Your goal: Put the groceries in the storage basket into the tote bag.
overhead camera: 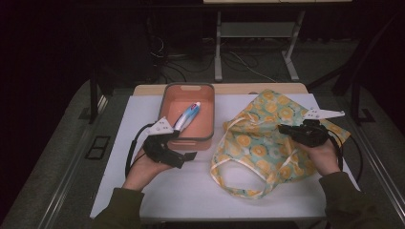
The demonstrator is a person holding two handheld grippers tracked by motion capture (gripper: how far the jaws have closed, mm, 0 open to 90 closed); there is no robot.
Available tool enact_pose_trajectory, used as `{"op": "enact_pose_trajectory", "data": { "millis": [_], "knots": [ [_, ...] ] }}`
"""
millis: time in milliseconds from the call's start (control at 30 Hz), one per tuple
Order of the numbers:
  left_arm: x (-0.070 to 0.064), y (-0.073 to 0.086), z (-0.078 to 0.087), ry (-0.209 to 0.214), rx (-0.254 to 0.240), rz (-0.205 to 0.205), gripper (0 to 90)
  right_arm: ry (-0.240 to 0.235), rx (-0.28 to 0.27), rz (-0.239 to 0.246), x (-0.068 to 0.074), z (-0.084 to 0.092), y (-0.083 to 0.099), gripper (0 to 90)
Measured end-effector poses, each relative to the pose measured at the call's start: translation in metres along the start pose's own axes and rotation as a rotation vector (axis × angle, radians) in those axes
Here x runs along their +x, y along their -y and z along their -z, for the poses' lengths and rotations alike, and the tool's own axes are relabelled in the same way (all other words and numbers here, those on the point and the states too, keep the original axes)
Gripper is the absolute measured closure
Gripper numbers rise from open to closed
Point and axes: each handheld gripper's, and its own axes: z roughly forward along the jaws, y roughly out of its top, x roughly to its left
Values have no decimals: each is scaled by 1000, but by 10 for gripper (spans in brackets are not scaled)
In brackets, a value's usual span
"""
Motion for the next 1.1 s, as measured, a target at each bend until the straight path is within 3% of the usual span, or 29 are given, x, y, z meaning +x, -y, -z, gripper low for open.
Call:
{"op": "enact_pose_trajectory", "data": {
  "millis": [200,367,467,667,900,1100],
  "knots": [
    [22,-25,-12,-37,3,3,3,-1,-1,-2,0,0,0,892],
    [42,-43,-28,-90,27,-3,95,-5,-3,-2,0,0,0,892],
    [56,-48,-41,-119,36,19,155,-7,-6,-2,1,1,0,892],
    [81,-48,-73,-151,95,46,225,-15,-8,0,2,1,0,892],
    [108,-45,-99,-214,172,84,239,-18,-8,4,3,1,0,892],
    [121,-32,-120,-297,315,95,236,-23,-10,5,2,1,1,892]
  ]
}}
